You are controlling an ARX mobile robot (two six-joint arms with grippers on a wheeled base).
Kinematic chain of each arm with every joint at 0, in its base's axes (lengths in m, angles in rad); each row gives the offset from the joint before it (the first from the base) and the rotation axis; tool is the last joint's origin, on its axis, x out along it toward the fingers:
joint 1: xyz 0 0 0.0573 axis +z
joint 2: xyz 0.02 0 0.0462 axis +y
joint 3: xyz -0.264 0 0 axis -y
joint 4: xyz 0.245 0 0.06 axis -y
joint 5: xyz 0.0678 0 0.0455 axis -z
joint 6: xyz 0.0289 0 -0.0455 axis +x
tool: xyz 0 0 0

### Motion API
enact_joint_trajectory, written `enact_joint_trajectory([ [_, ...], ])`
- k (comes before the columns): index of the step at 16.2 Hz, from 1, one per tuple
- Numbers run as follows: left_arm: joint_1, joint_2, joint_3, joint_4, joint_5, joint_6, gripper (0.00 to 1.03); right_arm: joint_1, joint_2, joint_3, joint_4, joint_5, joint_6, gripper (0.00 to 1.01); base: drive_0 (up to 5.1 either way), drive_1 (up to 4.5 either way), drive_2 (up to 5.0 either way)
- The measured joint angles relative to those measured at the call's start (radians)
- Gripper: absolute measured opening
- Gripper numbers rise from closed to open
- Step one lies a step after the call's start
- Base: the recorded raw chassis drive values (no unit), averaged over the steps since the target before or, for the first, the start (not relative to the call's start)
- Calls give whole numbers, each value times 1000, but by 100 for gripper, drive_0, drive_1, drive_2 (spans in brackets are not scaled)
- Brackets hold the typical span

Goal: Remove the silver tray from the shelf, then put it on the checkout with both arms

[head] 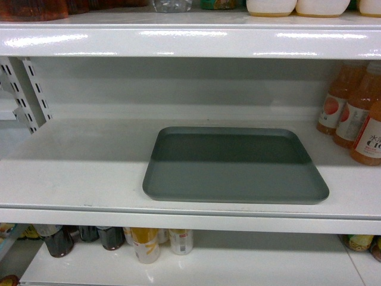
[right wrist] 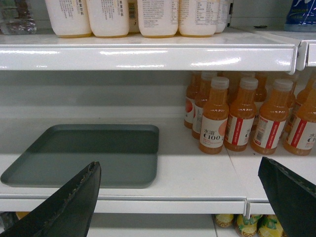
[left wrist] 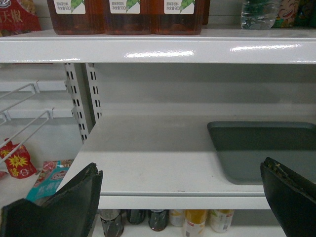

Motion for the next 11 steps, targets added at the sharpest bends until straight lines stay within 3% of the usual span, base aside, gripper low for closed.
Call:
enact_joint_trajectory([
  [11,0,0,0,0,0,0,98,0,0,0,0,0,0,98,0,0,0],
])
